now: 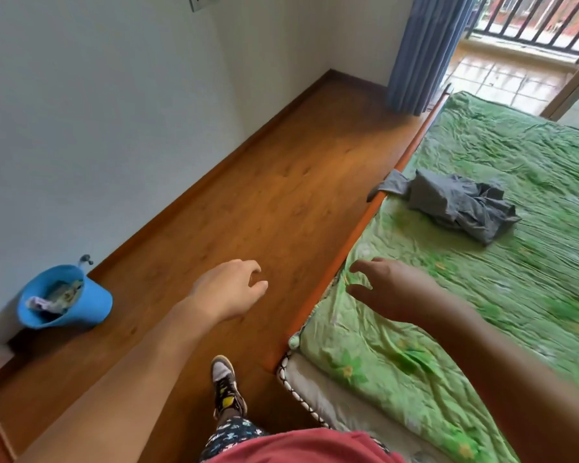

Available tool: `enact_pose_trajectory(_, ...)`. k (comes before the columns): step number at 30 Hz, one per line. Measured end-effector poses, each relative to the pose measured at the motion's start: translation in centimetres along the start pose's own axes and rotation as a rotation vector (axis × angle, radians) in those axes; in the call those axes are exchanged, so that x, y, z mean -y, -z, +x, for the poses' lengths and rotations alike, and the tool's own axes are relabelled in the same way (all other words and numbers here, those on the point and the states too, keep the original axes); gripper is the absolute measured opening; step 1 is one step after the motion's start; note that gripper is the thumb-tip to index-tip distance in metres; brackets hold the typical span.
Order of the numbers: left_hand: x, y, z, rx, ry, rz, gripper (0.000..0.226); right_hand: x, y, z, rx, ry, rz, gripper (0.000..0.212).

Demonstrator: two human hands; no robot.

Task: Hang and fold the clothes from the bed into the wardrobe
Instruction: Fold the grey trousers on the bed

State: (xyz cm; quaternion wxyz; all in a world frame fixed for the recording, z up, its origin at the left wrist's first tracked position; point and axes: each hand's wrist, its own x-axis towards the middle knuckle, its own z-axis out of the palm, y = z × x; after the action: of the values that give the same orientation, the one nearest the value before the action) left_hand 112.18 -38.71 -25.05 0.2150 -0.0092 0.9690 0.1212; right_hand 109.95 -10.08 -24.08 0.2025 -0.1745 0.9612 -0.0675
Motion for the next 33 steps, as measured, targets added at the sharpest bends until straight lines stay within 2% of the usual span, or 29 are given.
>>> enact_pose_trajectory(6, 14.7, 5.0, 3.6, 0.031, 0.029, -0.016, 0.047, 12.9, -0.4, 12.1, 0.075, -0.011, 0.073, 0.048)
enact_pose_trajectory(10, 23.7, 9.3, 4.8, 0.000, 0.083, 0.003, 0.049, 21.0, 1.1, 19.8, 0.030, 0.060, 0.097, 0.049)
enact_pose_trajectory(15, 29.4, 12.6, 7.8, -0.014, 0.106, 0.034, 0.049, 24.7, 1.9, 25.4, 0.020, 0.081, 0.090, 0.051)
enact_pose_trajectory(24, 28.5, 16.3, 16.6, 0.014, -0.002, 0.071, 0.048, 21.3, 3.8, 30.2, 0.003, -0.052, 0.122, 0.052)
enact_pose_trajectory(29, 23.6, 17.8, 23.5, 0.028, -0.107, 0.104, 0.048, 16.1, 5.9, 32.8, -0.023, -0.140, 0.172, 0.051)
enact_pose_trajectory(33, 15.7, 19.8, 31.1, 0.019, -0.237, 0.145, 0.047, 8.2, 9.0, 34.3, -0.059, -0.261, 0.210, 0.049)
